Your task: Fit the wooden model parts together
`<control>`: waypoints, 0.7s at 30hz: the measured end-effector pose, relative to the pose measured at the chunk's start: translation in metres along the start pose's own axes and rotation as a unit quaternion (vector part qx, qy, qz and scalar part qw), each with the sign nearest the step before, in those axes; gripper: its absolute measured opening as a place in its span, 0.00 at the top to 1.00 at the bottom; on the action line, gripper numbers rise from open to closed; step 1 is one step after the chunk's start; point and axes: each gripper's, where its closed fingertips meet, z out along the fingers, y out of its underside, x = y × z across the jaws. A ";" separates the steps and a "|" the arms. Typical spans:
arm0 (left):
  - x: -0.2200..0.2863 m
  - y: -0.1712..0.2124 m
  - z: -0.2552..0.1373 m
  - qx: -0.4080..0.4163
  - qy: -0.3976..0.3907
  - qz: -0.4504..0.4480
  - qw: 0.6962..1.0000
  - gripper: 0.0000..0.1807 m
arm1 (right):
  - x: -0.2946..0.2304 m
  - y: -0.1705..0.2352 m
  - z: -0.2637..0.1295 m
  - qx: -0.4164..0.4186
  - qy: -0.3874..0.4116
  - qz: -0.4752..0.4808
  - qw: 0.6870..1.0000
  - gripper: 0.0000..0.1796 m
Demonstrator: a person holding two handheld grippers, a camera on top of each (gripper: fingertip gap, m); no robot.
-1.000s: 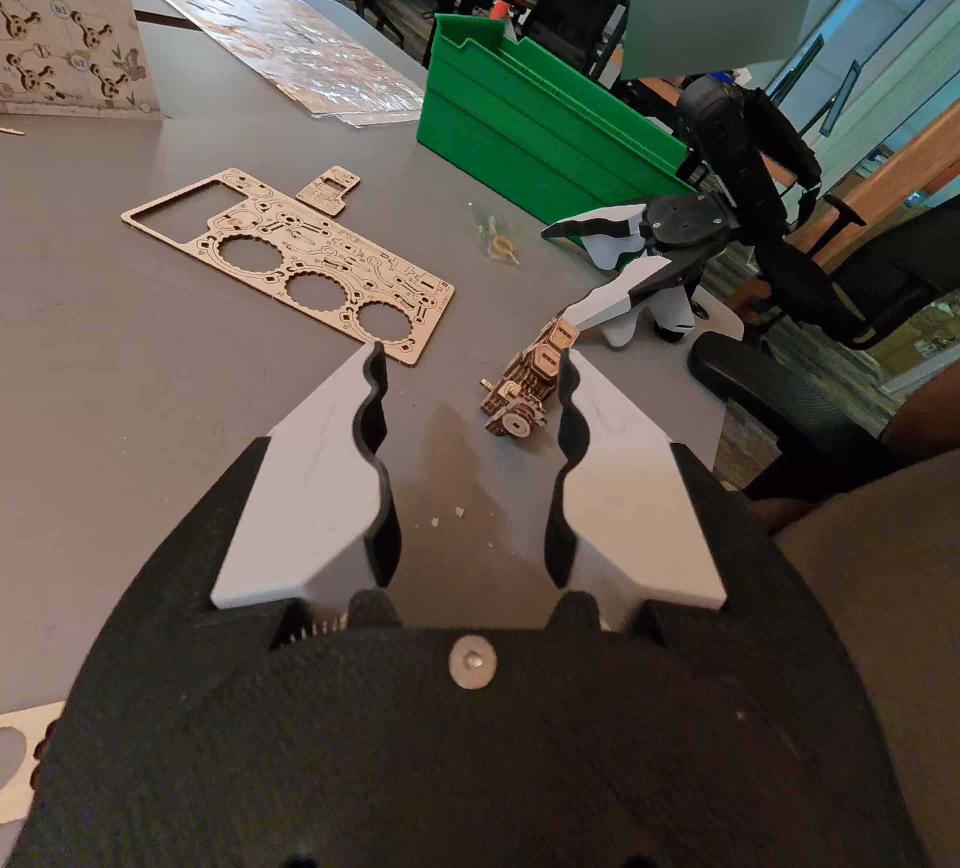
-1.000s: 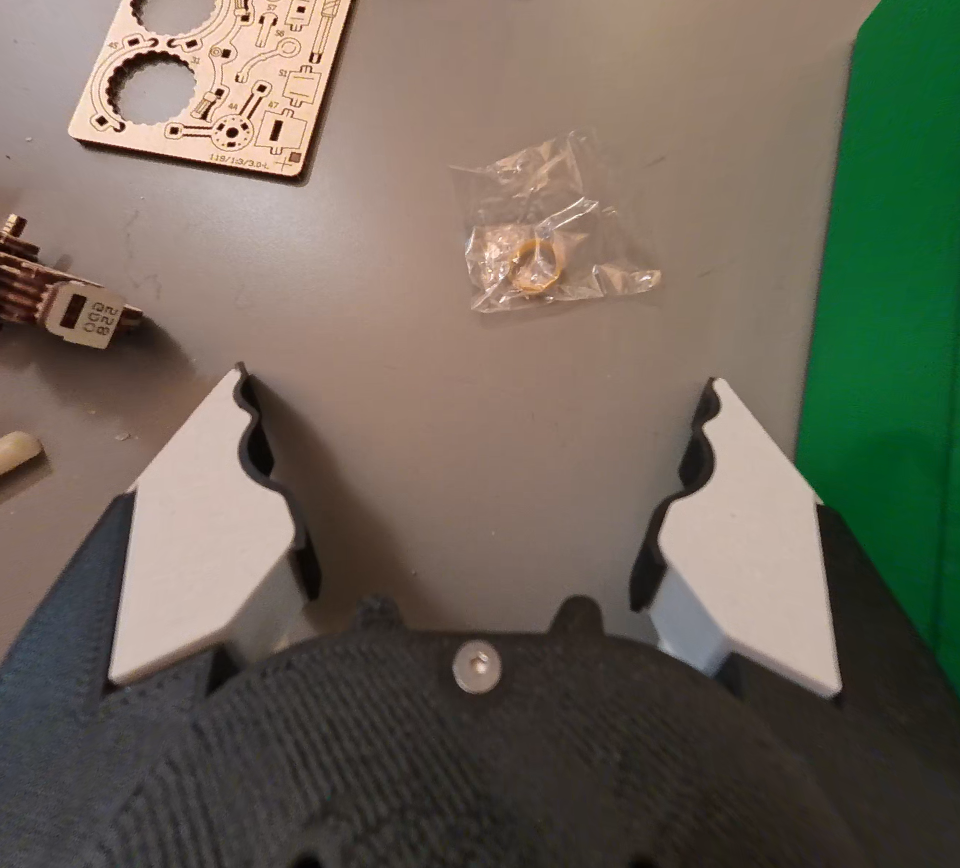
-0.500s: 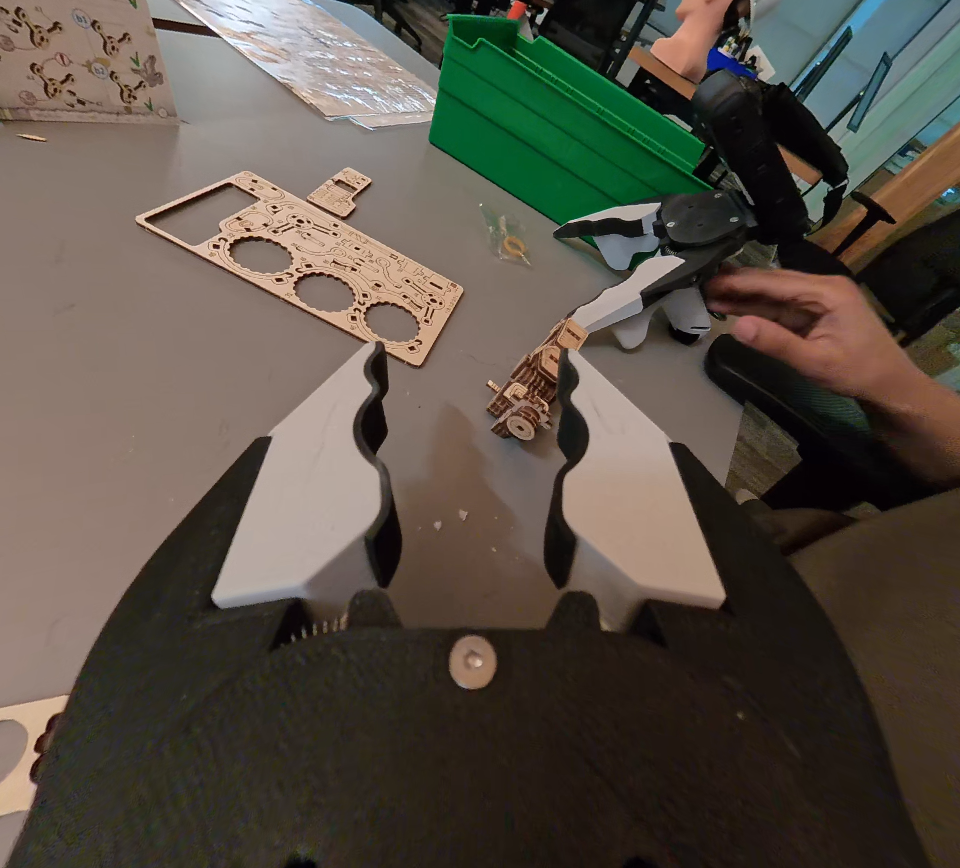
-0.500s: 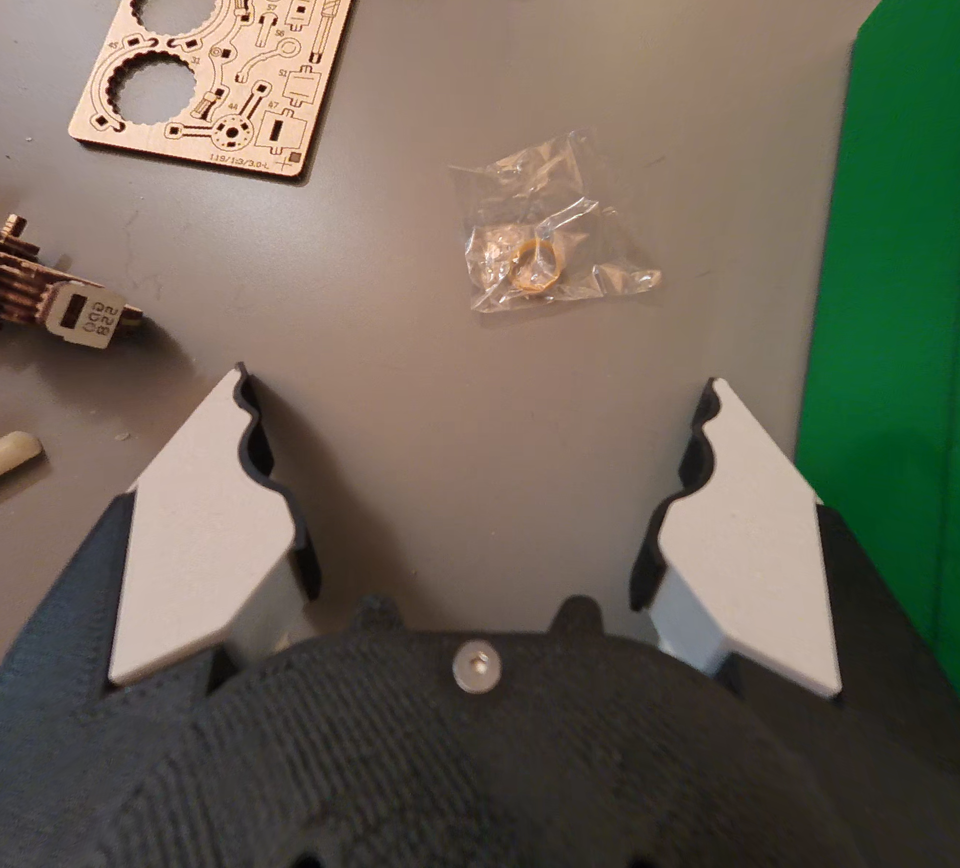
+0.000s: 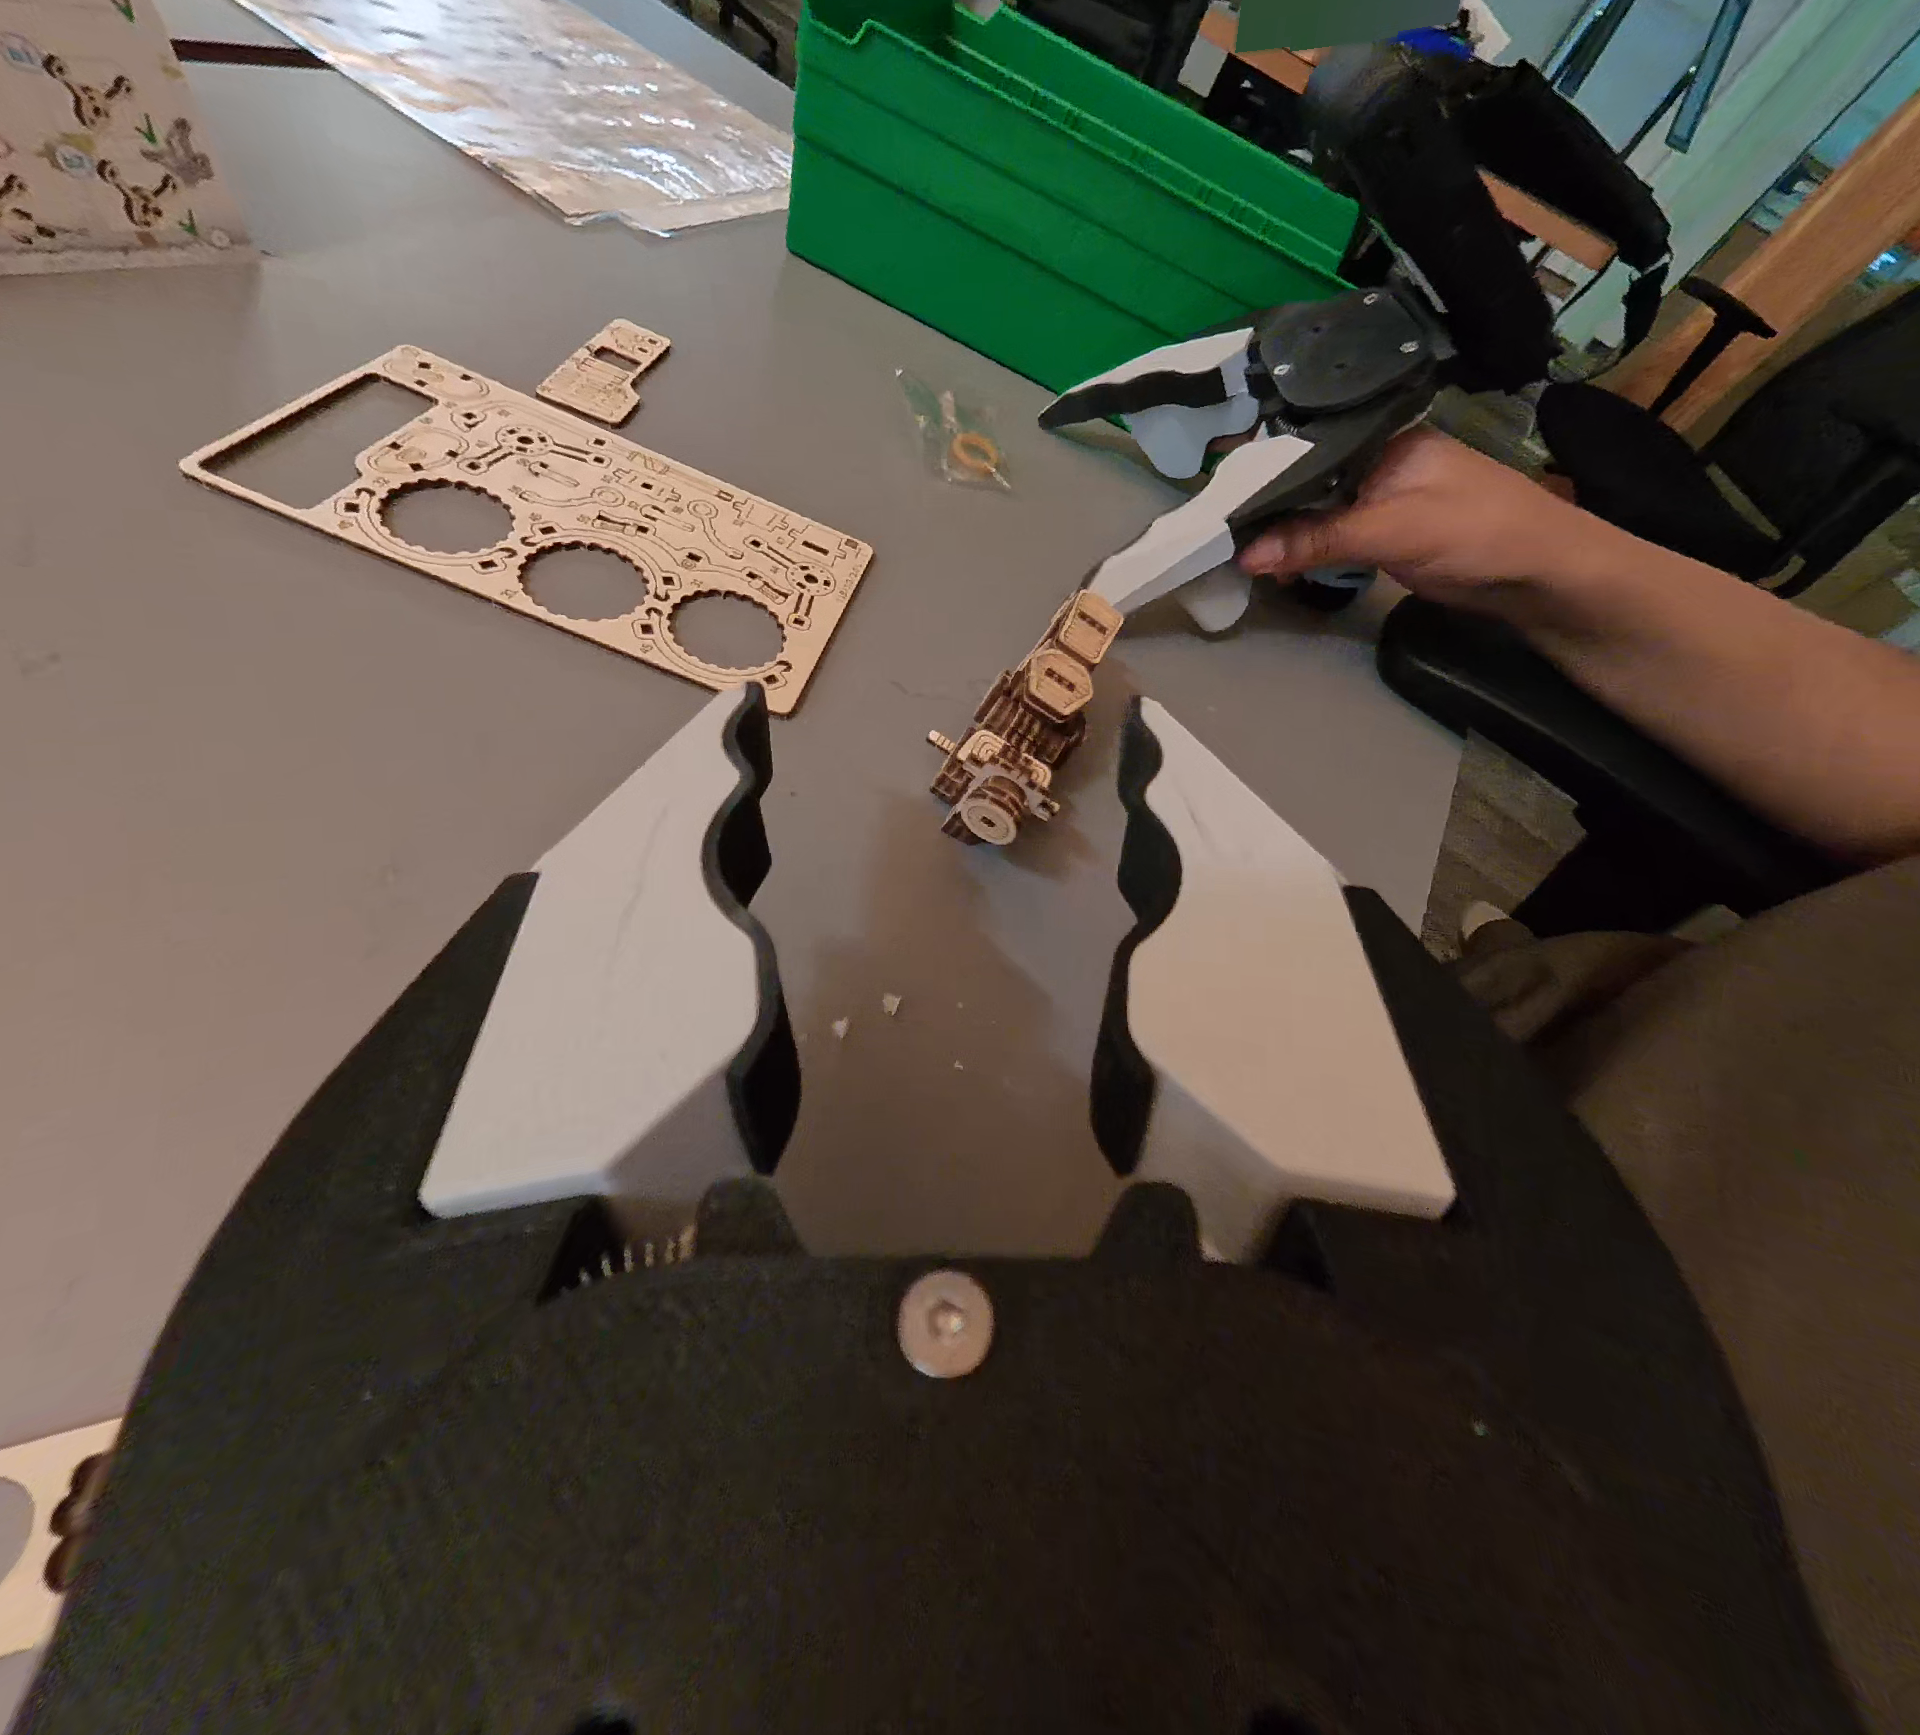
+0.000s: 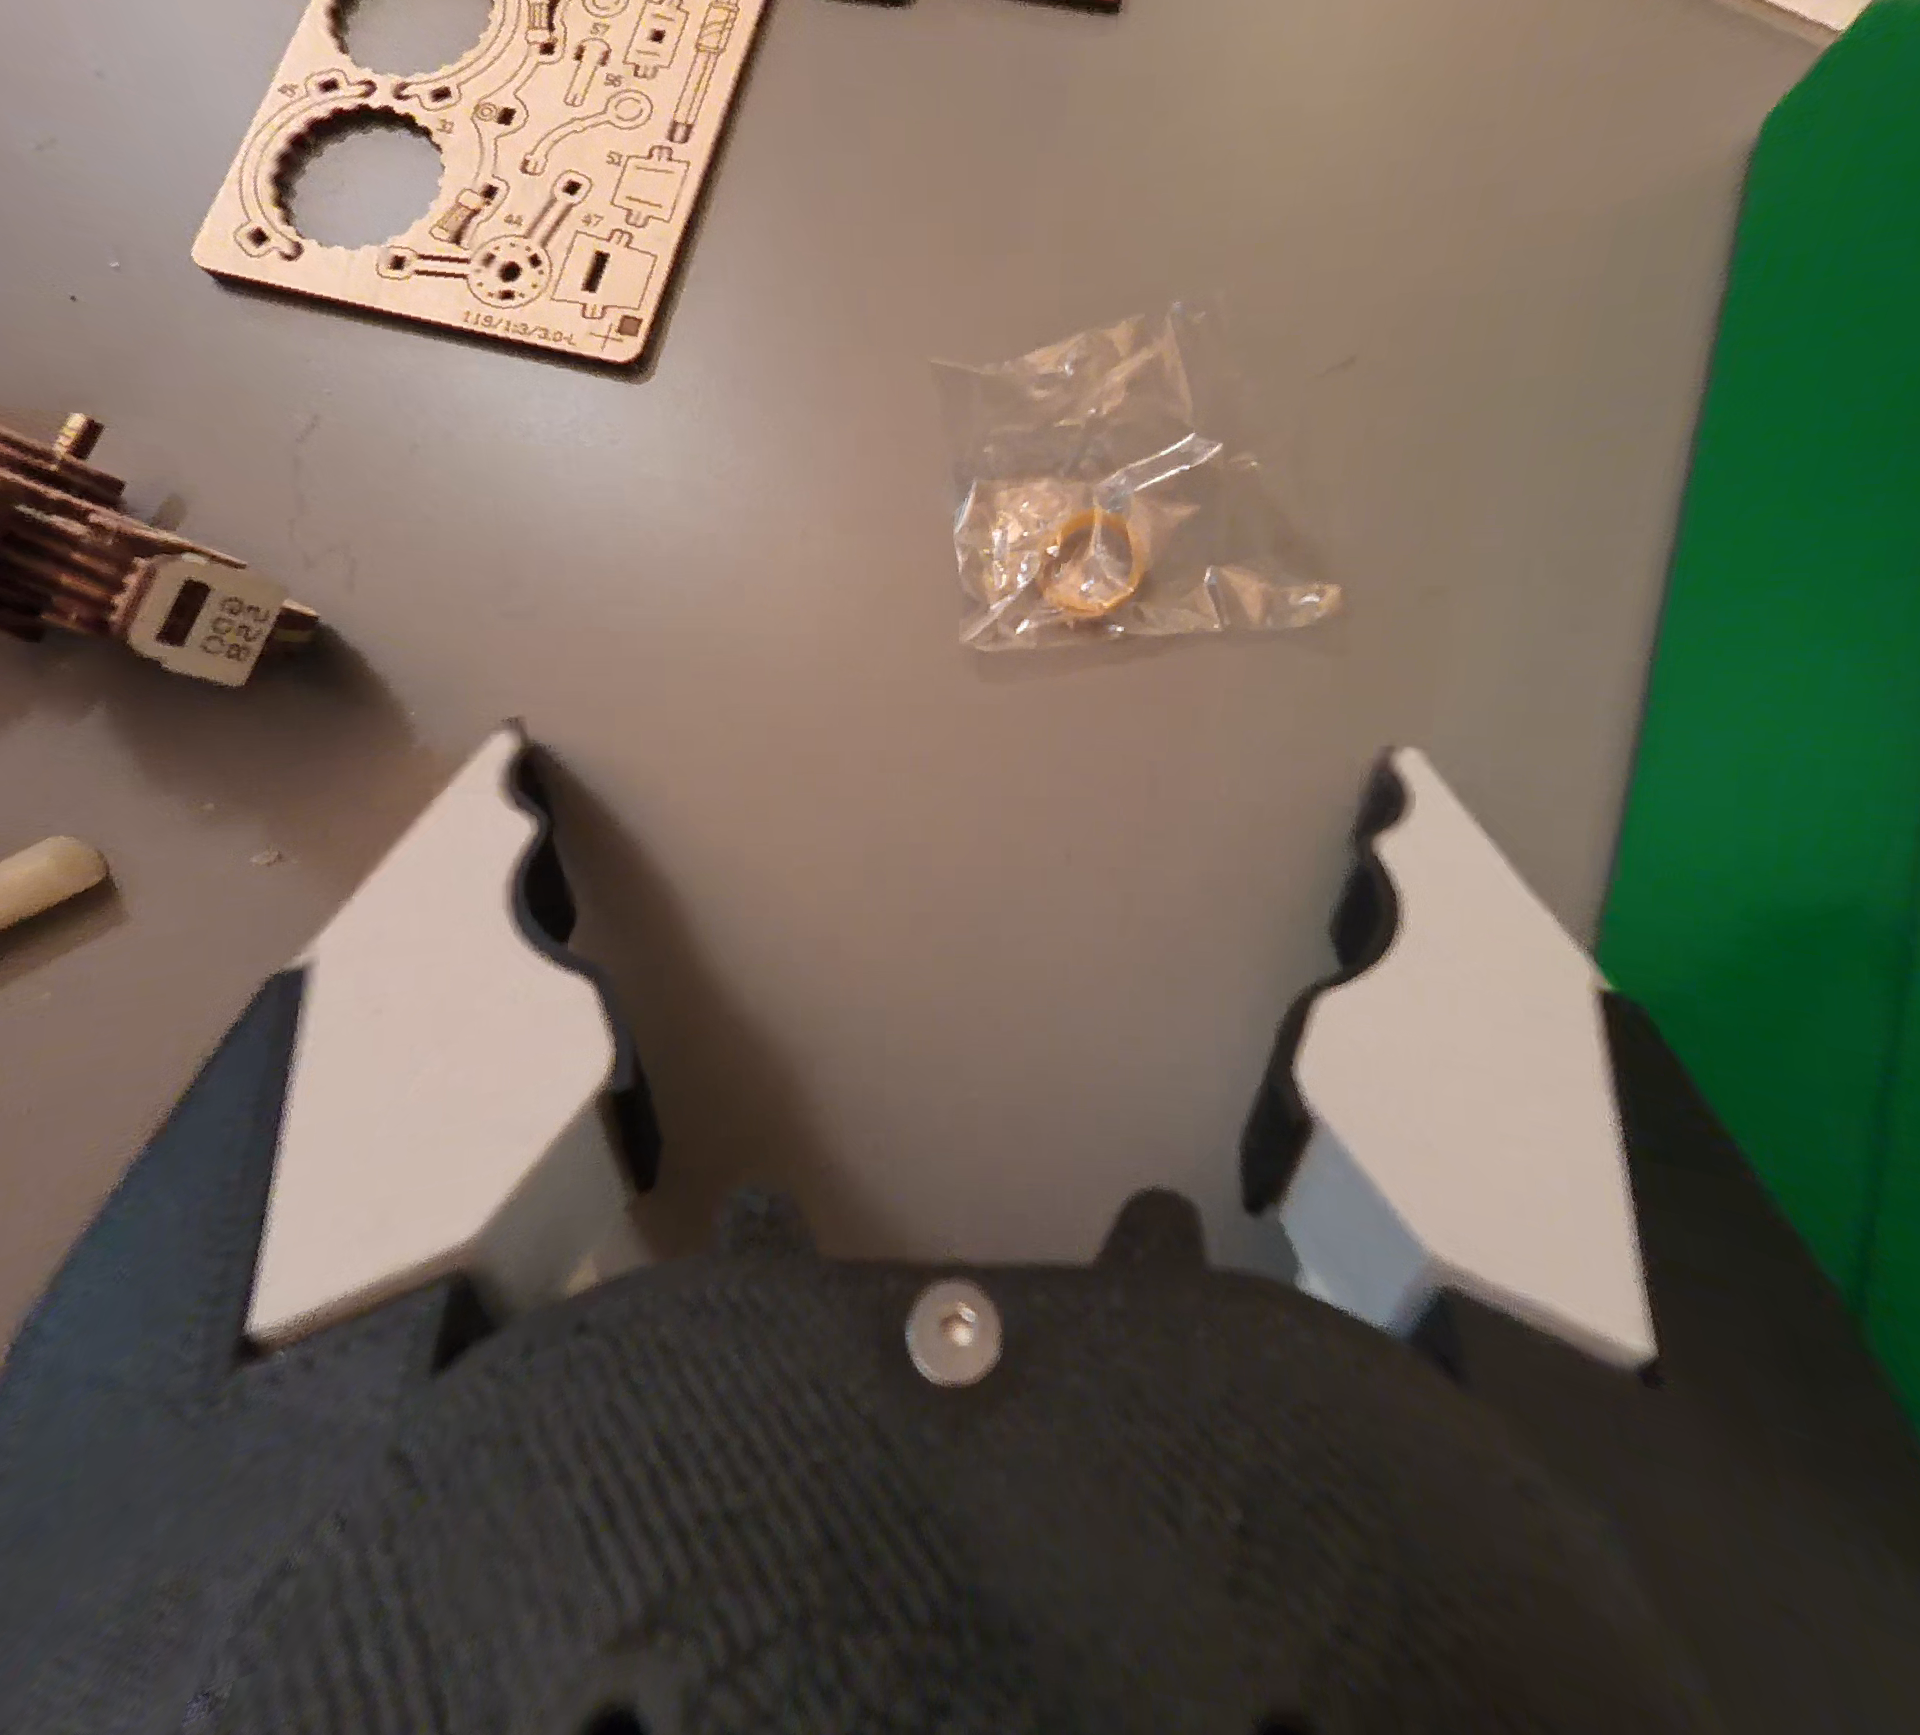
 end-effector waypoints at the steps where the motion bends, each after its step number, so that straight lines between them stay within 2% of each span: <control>1: 0.001 -0.001 -0.001 0.002 0.005 0.001 1.000 0.63 | -0.003 -0.001 -0.003 0.005 -0.006 -0.005 1.000 0.29; 2: 0.002 -0.002 -0.002 0.004 0.010 0.000 1.000 0.62 | -0.011 -0.004 -0.009 0.015 -0.027 -0.014 0.999 0.42; 3: 0.003 -0.002 -0.003 0.006 0.017 -0.002 1.000 0.62 | -0.020 -0.011 -0.016 0.035 -0.048 -0.022 0.998 0.49; 4: 0.005 -0.002 -0.004 0.005 0.028 -0.005 1.000 0.62 | -0.027 -0.021 -0.025 0.066 -0.059 -0.029 0.996 0.50; 6: 0.013 0.004 -0.003 -0.014 0.058 -0.007 0.998 0.62 | -0.043 -0.043 -0.045 0.141 -0.077 -0.065 0.985 0.58; 11: 0.018 0.019 0.003 -0.055 0.062 0.024 0.996 0.63 | -0.098 -0.079 -0.078 0.269 -0.154 -0.143 0.940 0.66; 14: 0.019 0.027 0.007 -0.075 0.062 0.034 0.995 0.63 | -0.122 -0.105 -0.095 0.353 -0.234 -0.110 0.899 0.69; 16: 0.019 0.029 0.009 -0.083 0.059 0.037 0.994 0.63 | -0.126 -0.120 -0.098 0.377 -0.280 -0.078 0.879 0.73; 18: 0.017 0.030 0.010 -0.086 0.054 0.035 0.994 0.63 | -0.125 -0.123 -0.089 0.365 -0.296 -0.077 0.879 0.74; 21: 0.015 0.030 0.010 -0.086 0.054 0.024 0.995 0.64 | -0.124 -0.108 -0.075 0.332 -0.278 -0.117 0.894 0.80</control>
